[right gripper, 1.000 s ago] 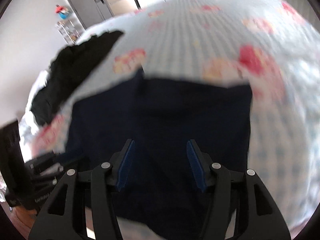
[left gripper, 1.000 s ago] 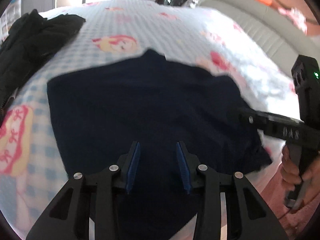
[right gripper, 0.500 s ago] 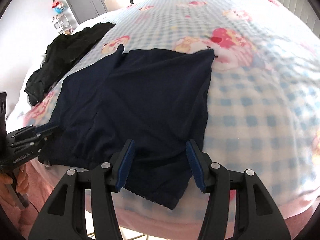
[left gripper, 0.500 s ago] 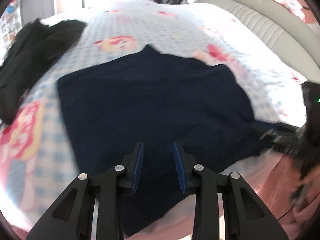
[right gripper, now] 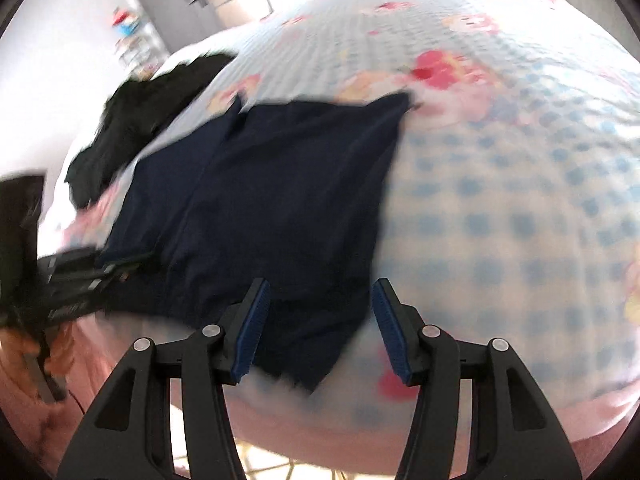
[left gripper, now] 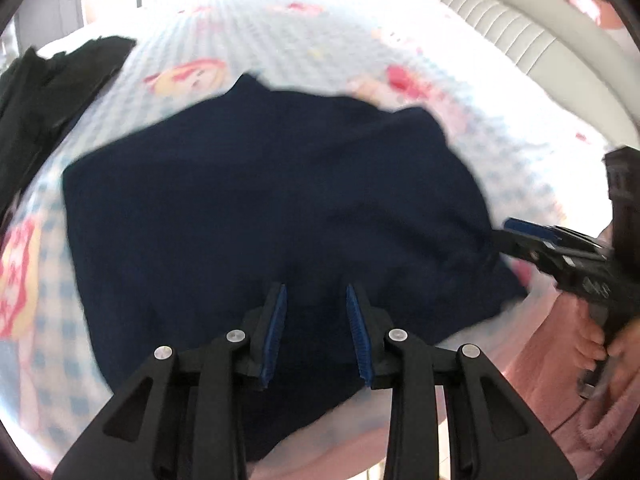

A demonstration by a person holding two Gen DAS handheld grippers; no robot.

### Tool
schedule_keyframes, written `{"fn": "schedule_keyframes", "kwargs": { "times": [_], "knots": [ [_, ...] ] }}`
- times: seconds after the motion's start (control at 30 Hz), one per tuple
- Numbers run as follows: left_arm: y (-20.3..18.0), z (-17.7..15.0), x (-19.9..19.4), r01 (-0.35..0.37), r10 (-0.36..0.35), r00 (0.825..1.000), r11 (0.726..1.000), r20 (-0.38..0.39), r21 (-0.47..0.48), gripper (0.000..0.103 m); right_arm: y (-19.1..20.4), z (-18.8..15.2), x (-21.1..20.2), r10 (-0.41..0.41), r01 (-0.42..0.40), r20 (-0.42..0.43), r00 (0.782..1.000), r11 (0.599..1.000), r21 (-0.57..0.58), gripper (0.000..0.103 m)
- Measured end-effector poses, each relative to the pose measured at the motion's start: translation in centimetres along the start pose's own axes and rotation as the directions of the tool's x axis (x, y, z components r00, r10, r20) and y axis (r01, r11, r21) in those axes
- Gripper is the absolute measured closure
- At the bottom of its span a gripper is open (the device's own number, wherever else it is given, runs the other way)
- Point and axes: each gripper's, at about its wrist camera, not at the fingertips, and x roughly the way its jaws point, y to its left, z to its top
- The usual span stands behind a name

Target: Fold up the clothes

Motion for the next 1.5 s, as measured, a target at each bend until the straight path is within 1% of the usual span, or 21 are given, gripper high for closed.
{"fn": "schedule_keyframes", "kwargs": {
  "times": [0.1, 0.13, 0.17, 0.2, 0.27, 0.33, 0.4, 0.47, 0.57, 0.67, 0.73, 0.87, 0.9, 0.93, 0.97, 1.07, 1.17, 1.27, 1.33, 1.43, 1.5],
  "knots": [
    [-1.2, 2.4, 0.6, 0.02, -0.02, 1.0, 1.0, -0.019, 0.017, 0.07, -1.7, 3.3, 0.2, -0.081, 0.08, 0.012, 0.997, 0.997, 0.02, 0.048],
    [-1.6, 3.3, 1.0, 0.052, -0.051, 0.998, 0.999, -0.043, 0.01, 0.07, -2.2, 4.4, 0.4, -0.111, 0.111, 0.012, 0.994, 0.994, 0.015, 0.048],
    [-2.0, 4.1, 1.4, 0.111, -0.111, 0.99, 0.994, -0.084, -0.01, 0.07, -2.7, 5.3, 0.7, -0.126, 0.126, 0.005, 0.992, 0.992, 0.006, 0.048],
    [-2.3, 4.7, 1.7, 0.133, -0.134, 0.985, 0.991, -0.105, -0.012, 0.07, -3.2, 6.3, 1.0, -0.141, 0.141, -0.003, 0.99, 0.99, -0.004, 0.048],
    [-2.9, 5.9, 2.1, 0.119, -0.117, 0.986, 0.993, -0.116, 0.008, 0.07, -4.1, 8.2, 1.6, -0.167, 0.166, -0.015, 0.986, 0.986, -0.022, 0.048],
    [-3.5, 7.1, 2.5, 0.105, -0.101, 0.987, 0.994, -0.127, 0.029, 0.07, -4.6, 9.0, 1.9, -0.161, 0.161, -0.016, 0.987, 0.987, -0.02, 0.047],
    [-3.4, 8.6, 3.3, 0.073, -0.069, 0.992, 0.997, -0.11, 0.03, 0.07, -5.2, 9.7, 2.7, -0.156, 0.156, -0.023, 0.987, 0.988, 0.008, 0.047],
    [-2.5, 9.9, 4.2, 0.03, -0.03, 0.997, 1.0, -0.076, -0.002, 0.07, -6.0, 10.5, 3.8, -0.145, 0.146, -0.033, 0.989, 0.988, 0.044, 0.047],
    [-1.1, 11.8, 5.5, -0.038, 0.037, 0.999, 0.998, -0.024, -0.053, 0.07, -6.4, 11.4, 5.9, -0.077, 0.081, -0.046, 0.996, 0.992, 0.1, 0.044],
    [0.9, 13.2, 6.9, -0.064, 0.064, 0.998, 0.991, -0.009, -0.12, 0.07, -6.7, 12.4, 8.0, -0.009, 0.017, -0.055, 0.998, 0.989, 0.15, 0.044],
    [1.8, 13.7, 7.3, -0.08, 0.081, 0.997, 0.987, -0.001, -0.138, 0.07, -5.8, 12.8, 9.4, 0.023, -0.013, -0.063, 0.998, 0.989, 0.147, 0.044],
    [2.8, 14.0, 8.6, -0.111, 0.11, 0.994, 0.987, -0.017, -0.119, 0.07, -3.7, 13.0, 11.8, -0.004, 0.011, -0.102, 0.995, 0.997, 0.074, 0.042],
    [2.8, 13.9, 8.9, -0.105, 0.103, 0.994, 0.988, -0.023, -0.11, 0.07, -3.4, 13.1, 11.9, -0.02, 0.026, -0.093, 0.995, 0.998, 0.06, 0.044],
    [2.8, 13.8, 9.2, -0.1, 0.097, 0.995, 0.99, -0.029, -0.1, 0.07, -3.2, 13.1, 12.0, -0.037, 0.041, -0.084, 0.996, 0.998, 0.046, 0.059],
    [2.7, 13.7, 9.3, -0.088, 0.086, 0.996, 0.992, -0.029, -0.089, 0.07, -2.9, 13.2, 12.1, -0.053, 0.056, -0.074, 0.996, 0.998, 0.032, 0.08],
    [2.1, 13.6, 9.2, -0.042, 0.042, 0.999, 0.997, -0.006, -0.067, 0.07, -2.5, 13.4, 11.4, -0.075, 0.075, -0.026, 0.997, 0.997, 0.01, 0.096],
    [2.0, 13.5, 8.5, 0.01, -0.008, 1.0, 0.997, 0.026, -0.071, 0.07, -2.7, 13.4, 8.9, -0.067, 0.067, 0.052, 0.996, 0.998, -0.004, 0.097],
    [2.3, 13.1, 7.8, 0.013, -0.009, 0.999, 0.997, 0.05, -0.075, 0.068, -2.0, 12.6, 5.8, -0.002, 0.008, 0.109, 0.994, 0.998, -0.058, 0.097],
    [2.7, 13.0, 7.5, 0.008, -0.002, 0.998, 0.996, 0.065, -0.089, 0.068, -0.9, 11.6, 4.8, 0.009, 0.004, 0.112, 0.994, 0.994, -0.11, 0.097],
    [3.6, 13.0, 7.2, 0.013, 0.0, 0.996, 0.99, 0.085, -0.143, 0.068, 0.6, 10.0, 3.7, 0.008, 0.011, 0.103, 0.995, 0.983, -0.181, 0.098],
    [4.2, 12.9, 6.8, 0.016, 0.002, 0.995, 0.985, 0.103, -0.171, 0.068, 0.6, 9.3, 3.8, -0.023, 0.041, 0.101, 0.995, 0.984, -0.174, 0.098]
  ]
}}
